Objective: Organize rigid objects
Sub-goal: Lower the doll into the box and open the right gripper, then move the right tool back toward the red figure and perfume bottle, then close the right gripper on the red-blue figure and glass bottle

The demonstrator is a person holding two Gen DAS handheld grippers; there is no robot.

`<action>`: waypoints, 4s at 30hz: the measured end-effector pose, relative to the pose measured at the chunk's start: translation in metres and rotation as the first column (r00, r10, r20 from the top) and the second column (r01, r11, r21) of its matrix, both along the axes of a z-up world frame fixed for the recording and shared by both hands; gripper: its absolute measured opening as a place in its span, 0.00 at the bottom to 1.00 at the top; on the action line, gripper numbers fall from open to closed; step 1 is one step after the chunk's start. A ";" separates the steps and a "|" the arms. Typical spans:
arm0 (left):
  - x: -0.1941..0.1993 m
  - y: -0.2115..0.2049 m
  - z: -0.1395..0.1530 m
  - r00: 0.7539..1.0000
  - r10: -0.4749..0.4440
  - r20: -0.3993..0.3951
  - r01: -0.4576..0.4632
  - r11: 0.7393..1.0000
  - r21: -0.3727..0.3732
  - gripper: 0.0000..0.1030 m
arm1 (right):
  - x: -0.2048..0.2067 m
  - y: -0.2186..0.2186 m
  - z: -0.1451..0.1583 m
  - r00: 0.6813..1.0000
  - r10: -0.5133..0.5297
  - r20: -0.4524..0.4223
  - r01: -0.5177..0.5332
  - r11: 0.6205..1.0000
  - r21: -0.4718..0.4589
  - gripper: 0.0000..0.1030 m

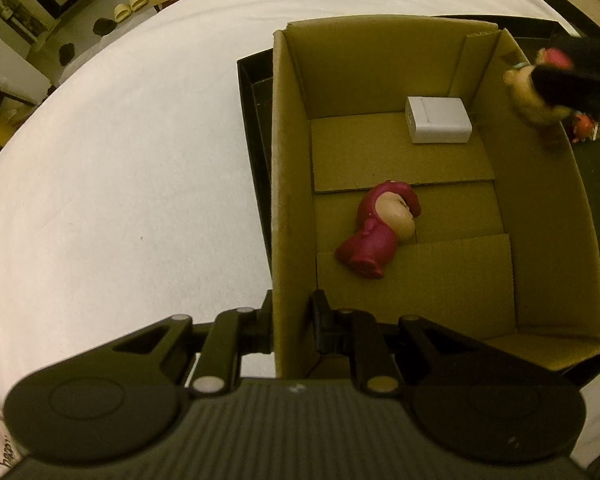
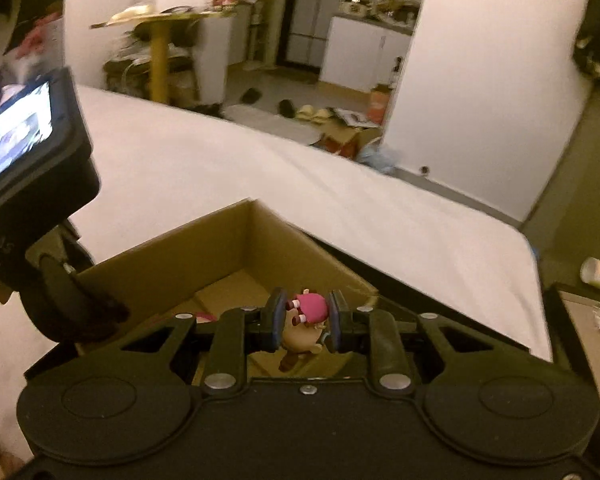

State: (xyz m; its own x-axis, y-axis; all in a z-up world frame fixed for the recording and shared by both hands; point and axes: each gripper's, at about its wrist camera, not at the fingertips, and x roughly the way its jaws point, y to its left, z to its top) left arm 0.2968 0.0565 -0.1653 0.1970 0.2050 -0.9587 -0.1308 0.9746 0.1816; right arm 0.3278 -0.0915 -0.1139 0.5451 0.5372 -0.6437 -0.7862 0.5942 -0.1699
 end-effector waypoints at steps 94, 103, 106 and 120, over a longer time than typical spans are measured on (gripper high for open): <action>-0.001 -0.003 -0.004 1.000 -0.022 -0.006 0.022 1.000 0.012 0.15 | 0.054 -0.145 -0.076 0.910 -0.370 -0.187 0.390 0.917 0.082 0.88; -0.001 -0.003 -0.005 1.000 -0.022 -0.007 0.022 1.000 0.009 0.15 | 0.070 -0.135 -0.097 0.881 -0.415 -0.229 0.438 0.897 0.060 0.88; -0.001 -0.003 -0.005 1.000 -0.023 -0.008 0.023 1.000 0.011 0.15 | 0.072 -0.132 -0.101 0.883 -0.417 -0.216 0.435 0.899 0.042 0.88; 0.000 -0.005 -0.009 1.000 -0.023 -0.015 0.023 1.000 0.020 0.16 | 0.079 -0.117 -0.112 0.886 -0.413 -0.211 0.422 0.907 -0.002 0.88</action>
State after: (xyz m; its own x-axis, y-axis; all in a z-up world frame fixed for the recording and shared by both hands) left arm 0.2972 0.0520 -0.1738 0.1878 0.2201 -0.9572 -0.1053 0.9735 0.2032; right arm 0.4072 -0.2088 -0.2262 0.5859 0.3180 -0.7454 -0.4786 0.8780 -0.0016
